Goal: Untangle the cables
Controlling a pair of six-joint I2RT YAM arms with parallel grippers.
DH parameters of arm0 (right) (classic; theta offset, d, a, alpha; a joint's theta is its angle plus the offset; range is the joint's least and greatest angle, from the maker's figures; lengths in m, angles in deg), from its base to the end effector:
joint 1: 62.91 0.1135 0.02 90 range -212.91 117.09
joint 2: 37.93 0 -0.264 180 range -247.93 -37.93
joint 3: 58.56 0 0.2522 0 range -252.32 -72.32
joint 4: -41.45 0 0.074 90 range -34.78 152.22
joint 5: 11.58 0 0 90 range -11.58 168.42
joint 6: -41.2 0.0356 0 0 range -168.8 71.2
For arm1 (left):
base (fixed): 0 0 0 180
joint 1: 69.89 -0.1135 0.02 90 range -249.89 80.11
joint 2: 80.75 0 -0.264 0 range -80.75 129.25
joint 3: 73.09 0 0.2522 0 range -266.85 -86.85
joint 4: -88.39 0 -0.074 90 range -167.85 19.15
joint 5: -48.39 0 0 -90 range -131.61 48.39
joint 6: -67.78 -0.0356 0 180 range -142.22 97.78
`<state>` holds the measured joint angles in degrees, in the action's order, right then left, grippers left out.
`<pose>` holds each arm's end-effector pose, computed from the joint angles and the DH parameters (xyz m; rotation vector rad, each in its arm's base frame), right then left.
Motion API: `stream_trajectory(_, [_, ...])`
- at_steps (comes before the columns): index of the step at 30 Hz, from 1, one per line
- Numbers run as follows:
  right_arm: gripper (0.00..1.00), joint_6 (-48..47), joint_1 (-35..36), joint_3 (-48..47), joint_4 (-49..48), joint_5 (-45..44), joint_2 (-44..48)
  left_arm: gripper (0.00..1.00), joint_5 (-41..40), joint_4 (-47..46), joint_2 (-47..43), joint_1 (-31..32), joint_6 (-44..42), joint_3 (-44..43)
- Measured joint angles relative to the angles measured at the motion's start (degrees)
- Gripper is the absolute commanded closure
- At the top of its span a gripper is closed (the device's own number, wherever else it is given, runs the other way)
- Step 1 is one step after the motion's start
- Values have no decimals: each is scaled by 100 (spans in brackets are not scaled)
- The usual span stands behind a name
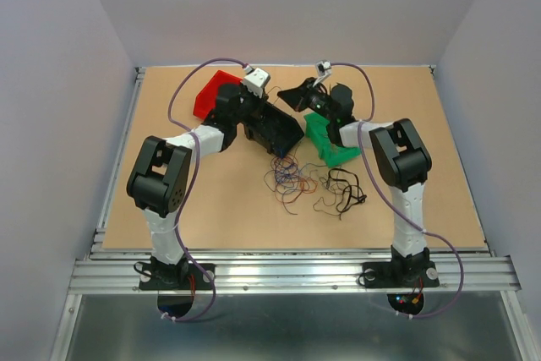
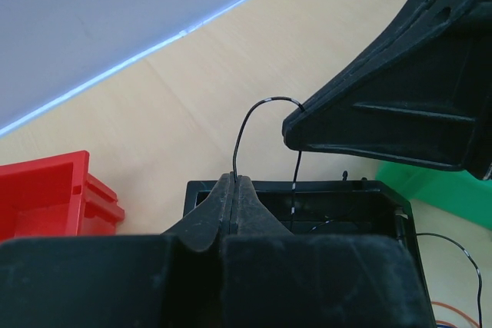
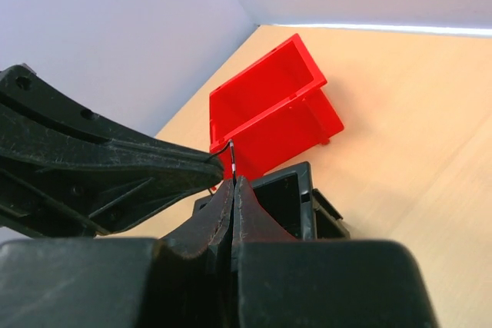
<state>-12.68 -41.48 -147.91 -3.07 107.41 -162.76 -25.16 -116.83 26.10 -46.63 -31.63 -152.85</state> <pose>0.4405 0.1914 0.2003 -0.2549 1.5220 1.1677 0.3903 -0.1787 0.2478 0.6658 1.4746 -0.4169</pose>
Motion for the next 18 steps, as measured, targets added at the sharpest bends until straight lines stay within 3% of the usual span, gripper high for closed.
stream_trajectory(18, [100,-953,-4,-702,1097,98,2,100,63,13,0,-2,0,0])
